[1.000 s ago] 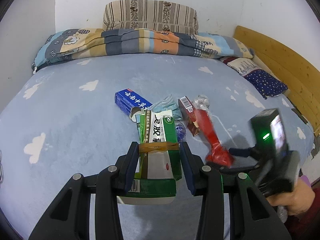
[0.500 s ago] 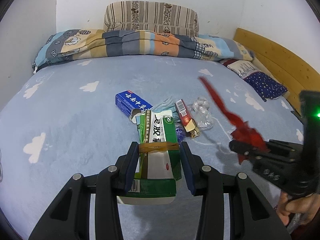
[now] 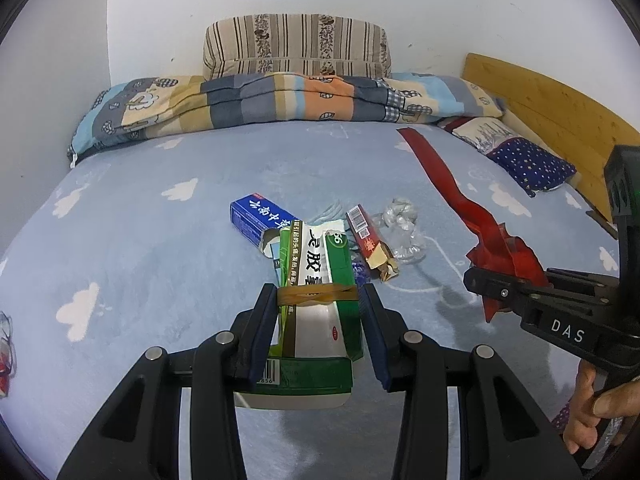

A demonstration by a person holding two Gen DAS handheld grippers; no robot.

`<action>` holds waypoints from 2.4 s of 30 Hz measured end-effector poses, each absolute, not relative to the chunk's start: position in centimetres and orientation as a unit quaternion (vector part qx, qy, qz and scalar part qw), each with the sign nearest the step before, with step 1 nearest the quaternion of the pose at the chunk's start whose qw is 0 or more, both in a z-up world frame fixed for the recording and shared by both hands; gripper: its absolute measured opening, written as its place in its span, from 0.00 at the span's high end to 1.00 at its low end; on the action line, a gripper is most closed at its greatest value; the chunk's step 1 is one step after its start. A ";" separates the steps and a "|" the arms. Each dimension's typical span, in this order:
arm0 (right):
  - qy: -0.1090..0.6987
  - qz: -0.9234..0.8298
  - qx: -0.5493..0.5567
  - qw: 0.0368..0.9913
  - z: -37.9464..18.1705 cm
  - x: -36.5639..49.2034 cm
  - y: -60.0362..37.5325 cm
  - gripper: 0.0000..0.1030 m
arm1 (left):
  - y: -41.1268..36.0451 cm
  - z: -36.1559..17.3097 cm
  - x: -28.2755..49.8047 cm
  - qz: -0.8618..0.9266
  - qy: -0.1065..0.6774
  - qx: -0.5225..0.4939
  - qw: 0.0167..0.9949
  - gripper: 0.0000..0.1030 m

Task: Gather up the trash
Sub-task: 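Lift the green tube box and red wrapper off the bed with both grippers, then carry both items over the purple basket and open both grippers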

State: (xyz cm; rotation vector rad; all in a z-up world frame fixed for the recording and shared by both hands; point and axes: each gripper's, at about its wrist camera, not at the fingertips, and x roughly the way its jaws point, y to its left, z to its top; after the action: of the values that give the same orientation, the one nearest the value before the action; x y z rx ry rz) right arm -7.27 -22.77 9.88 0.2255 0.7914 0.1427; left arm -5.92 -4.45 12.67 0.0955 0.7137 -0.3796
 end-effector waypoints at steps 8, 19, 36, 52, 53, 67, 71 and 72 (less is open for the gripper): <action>0.378 0.063 0.103 0.918 10.1 -7.4 -22.6 0.86 | -4.9 13.0 -6.4 -0.183 0.334 0.062 0.923 0.61; 0.375 0.050 0.081 0.922 10.5 -7.8 -22.3 0.86 | -5.1 13.0 -6.7 -0.183 0.330 0.069 0.923 0.61; 0.371 0.049 0.100 0.922 10.9 -8.1 -23.1 0.86 | -6.4 13.7 -7.2 -0.200 0.326 0.070 0.921 0.61; 0.312 0.002 0.215 0.925 15.3 -22.6 -31.8 0.86 | -13.5 17.6 -13.1 -0.390 0.315 0.051 0.864 0.61; 0.308 -0.013 0.216 0.926 15.6 -24.5 -32.9 0.86 | -15.1 18.0 -14.2 -0.418 0.316 0.055 0.850 0.61; 0.295 -0.218 0.359 0.858 10.8 -46.9 -47.9 0.85 | -35.9 17.1 -29.3 -0.632 0.383 0.123 0.663 0.61; 0.300 -0.228 0.387 0.842 9.0 -48.3 -49.4 0.78 | -38.7 15.7 -31.3 -0.627 0.403 0.144 0.651 0.48; 0.303 -0.229 0.392 0.838 8.7 -48.5 -49.7 0.63 | -38.9 15.6 -31.6 -0.623 0.405 0.142 0.653 0.43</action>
State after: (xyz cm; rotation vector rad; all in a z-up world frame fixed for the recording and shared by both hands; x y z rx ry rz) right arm -48.46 -49.67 8.68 0.8292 0.6415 -0.4854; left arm -31.58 -38.89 15.61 0.3233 0.9193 -1.4146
